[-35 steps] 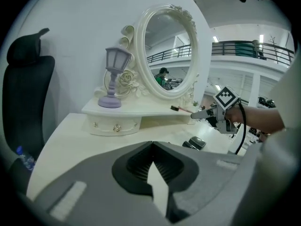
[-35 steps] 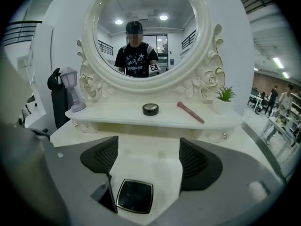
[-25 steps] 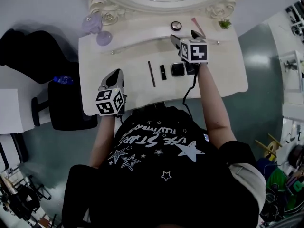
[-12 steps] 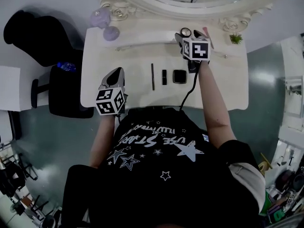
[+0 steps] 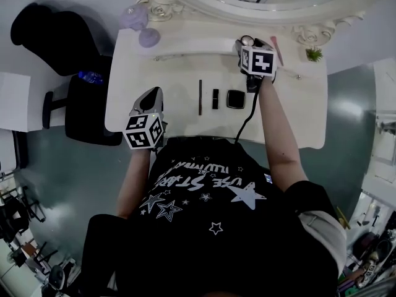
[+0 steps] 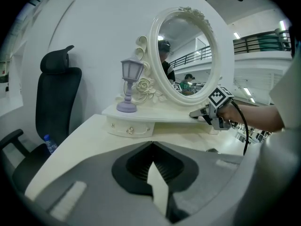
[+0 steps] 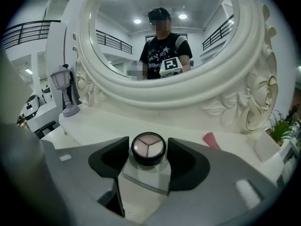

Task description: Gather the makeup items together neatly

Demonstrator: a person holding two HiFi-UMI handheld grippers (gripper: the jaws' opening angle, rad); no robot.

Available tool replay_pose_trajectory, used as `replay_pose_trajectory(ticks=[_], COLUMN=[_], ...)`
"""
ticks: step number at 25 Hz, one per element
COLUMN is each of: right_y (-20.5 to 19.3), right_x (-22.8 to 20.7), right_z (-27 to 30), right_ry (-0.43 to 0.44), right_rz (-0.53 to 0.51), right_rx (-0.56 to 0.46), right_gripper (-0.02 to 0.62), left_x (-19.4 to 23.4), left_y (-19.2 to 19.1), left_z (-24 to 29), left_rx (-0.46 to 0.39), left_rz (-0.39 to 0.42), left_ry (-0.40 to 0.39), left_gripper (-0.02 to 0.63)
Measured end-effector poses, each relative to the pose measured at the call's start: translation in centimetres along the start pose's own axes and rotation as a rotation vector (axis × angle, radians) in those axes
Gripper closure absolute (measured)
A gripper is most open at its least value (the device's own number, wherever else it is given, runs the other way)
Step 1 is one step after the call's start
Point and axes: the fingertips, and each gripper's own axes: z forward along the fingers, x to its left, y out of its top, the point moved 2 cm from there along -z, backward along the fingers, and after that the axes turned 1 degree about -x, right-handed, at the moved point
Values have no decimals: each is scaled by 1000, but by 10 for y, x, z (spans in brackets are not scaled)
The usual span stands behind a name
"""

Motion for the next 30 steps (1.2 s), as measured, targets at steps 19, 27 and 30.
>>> replay_pose_trajectory(ticks=[19,27,30], right_y=[5,-24,-37], right_x=[1,-6,-10], right_z=[-25,-65,-78], right_ry=[21,-57,-99], right_rz=[48,113,123], right_rx=[-94,-109,-106], right_gripper=[345,345,345], left_x=[-10,-28,-35], left_y=[10,9,9], left_z=[13,24,27], left_rx=[-16,38,49], left_rz=[42,105,126], left_ry=[-60,-193,-239], left_gripper=[604,604,604])
